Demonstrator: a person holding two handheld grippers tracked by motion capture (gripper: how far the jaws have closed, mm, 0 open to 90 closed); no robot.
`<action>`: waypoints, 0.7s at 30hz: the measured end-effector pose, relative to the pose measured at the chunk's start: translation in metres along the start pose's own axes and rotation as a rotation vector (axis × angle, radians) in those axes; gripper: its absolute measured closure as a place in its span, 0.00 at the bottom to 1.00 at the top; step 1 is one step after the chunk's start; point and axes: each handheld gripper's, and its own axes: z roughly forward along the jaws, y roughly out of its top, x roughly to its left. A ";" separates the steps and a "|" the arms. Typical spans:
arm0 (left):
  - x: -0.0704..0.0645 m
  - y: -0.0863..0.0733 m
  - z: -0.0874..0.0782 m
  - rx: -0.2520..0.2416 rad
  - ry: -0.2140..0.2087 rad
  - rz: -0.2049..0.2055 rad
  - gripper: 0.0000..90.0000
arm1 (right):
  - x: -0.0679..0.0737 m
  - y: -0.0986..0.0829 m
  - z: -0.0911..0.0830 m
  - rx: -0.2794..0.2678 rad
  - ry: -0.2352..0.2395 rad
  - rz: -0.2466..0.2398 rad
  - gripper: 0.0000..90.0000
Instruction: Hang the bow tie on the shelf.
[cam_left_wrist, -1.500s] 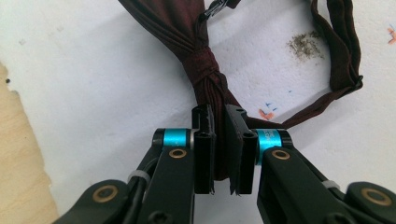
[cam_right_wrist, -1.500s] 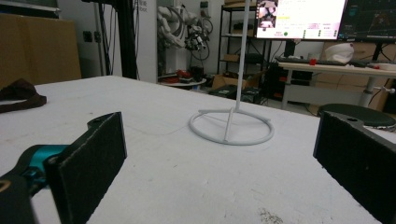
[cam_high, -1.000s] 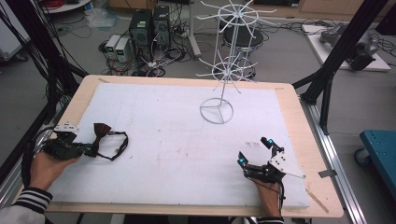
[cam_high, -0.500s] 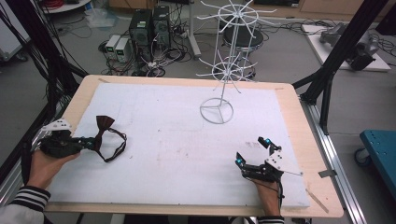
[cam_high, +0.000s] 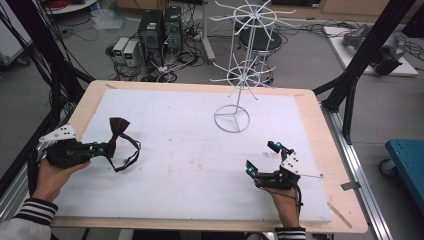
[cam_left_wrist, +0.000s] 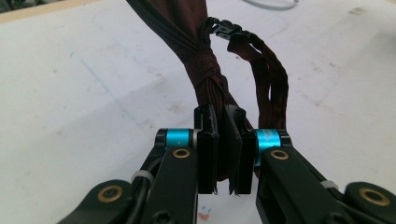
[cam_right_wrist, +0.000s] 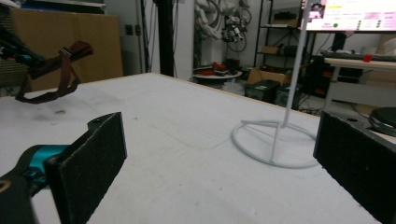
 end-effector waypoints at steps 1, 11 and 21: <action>-0.001 0.002 0.001 0.000 -0.010 0.007 0.93 | 0.000 0.002 0.001 0.000 0.010 0.000 0.02; -0.013 0.018 0.012 -0.050 -0.056 0.074 0.93 | -0.001 0.022 0.011 0.007 0.075 0.007 0.02; -0.026 0.029 0.024 -0.104 -0.123 0.125 0.93 | -0.003 0.041 0.025 0.036 0.143 0.011 0.02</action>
